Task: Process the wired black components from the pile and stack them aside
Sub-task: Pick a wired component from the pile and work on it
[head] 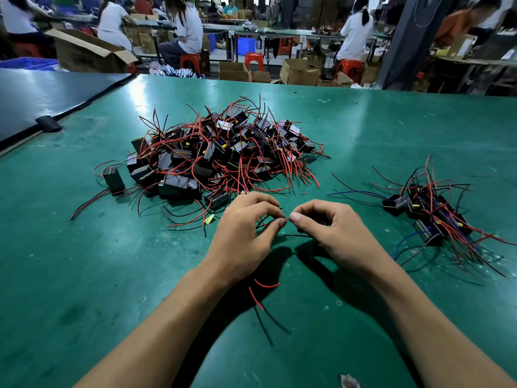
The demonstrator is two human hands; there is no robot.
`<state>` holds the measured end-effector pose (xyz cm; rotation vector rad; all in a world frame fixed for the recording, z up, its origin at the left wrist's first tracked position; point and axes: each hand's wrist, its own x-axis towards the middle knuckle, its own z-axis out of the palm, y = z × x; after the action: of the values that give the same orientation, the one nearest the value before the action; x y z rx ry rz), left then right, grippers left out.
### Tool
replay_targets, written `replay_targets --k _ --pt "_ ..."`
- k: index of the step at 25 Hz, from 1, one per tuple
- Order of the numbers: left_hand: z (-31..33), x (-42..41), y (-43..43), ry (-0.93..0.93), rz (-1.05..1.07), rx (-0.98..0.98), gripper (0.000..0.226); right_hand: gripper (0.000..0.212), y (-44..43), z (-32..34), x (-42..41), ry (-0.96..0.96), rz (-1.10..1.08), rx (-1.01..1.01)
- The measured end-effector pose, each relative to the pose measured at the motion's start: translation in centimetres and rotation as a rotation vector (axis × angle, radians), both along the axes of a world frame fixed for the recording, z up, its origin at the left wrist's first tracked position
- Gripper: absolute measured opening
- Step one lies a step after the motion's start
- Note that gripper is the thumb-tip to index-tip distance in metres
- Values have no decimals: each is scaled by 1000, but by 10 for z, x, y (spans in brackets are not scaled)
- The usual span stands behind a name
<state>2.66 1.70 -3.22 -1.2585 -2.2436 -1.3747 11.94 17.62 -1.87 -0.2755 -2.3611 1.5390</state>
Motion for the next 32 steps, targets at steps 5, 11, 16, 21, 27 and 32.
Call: replay_targets --k 5,11,16,21,27,32 --pt "1 1 -1 -6 15 -42 5 8 2 -1 0 -10 5 36" --pt "-2 0 -1 -32 64 -89 6 11 1 -5 -2 119 -172 472" --pt "-2 -2 -1 3 84 -56 7 14 -4 -4 -3 123 -132 337" --pt "-1 -2 -2 66 76 -58 7 19 -4 -2 -2 109 -145 246" --pt "-1 -2 -1 62 68 -55 8 11 -2 -1 0 126 -43 274" --pt "-1 -2 -3 66 76 -86 9 6 0 -3 0 136 -37 366"
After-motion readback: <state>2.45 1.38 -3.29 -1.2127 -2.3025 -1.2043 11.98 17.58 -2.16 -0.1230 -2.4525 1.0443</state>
